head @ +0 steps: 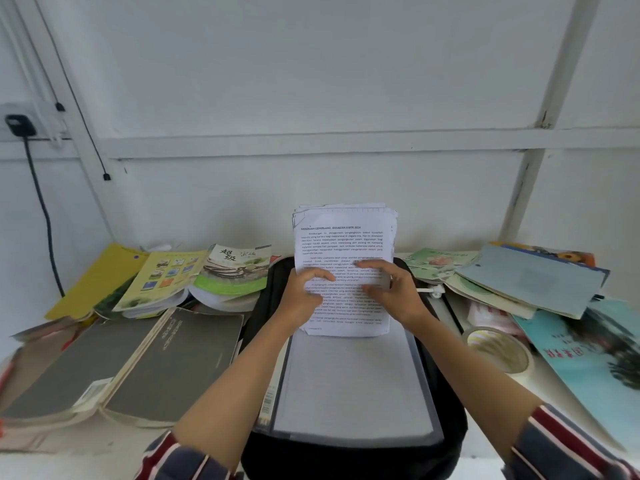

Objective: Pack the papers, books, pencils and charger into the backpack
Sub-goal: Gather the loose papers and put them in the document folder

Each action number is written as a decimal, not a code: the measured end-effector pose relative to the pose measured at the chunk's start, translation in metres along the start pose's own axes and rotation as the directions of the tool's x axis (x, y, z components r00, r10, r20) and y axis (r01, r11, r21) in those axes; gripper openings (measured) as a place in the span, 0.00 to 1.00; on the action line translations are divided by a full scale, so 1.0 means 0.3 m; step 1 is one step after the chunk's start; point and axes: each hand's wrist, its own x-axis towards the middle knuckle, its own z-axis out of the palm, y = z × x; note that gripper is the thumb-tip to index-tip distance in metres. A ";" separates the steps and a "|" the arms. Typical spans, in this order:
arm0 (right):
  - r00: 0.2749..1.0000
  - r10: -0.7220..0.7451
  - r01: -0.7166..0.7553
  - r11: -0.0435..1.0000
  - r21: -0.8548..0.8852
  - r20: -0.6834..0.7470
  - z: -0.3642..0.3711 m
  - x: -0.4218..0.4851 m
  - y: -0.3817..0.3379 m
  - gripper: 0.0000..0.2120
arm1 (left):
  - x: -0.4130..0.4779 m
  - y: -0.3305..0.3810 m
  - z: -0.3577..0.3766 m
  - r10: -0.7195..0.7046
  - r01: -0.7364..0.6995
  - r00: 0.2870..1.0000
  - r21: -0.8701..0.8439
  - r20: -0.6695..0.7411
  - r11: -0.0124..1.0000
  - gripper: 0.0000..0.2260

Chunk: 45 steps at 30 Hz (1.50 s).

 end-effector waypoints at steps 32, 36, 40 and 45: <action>0.790 0.583 -0.435 0.750 0.499 -0.188 -0.523 -0.141 -0.040 0.25 | -0.082 0.075 0.412 -0.350 0.128 0.893 0.585 0.283 0.800 0.41; 0.801 0.582 -0.456 0.744 0.489 -0.138 -0.507 -0.154 -0.035 0.25 | -0.087 0.091 0.410 -0.332 0.127 0.902 0.568 0.275 0.813 0.37; 0.805 0.584 -0.444 0.708 0.549 -0.103 -0.501 -0.161 -0.017 0.24 | -0.086 0.160 0.380 -0.329 0.154 0.898 0.493 0.292 0.856 0.30; 0.840 0.541 -0.413 0.683 0.602 -0.039 -0.478 -0.142 -0.020 0.23 | -0.055 0.270 0.245 -0.243 0.103 0.943 0.496 0.226 0.862 0.16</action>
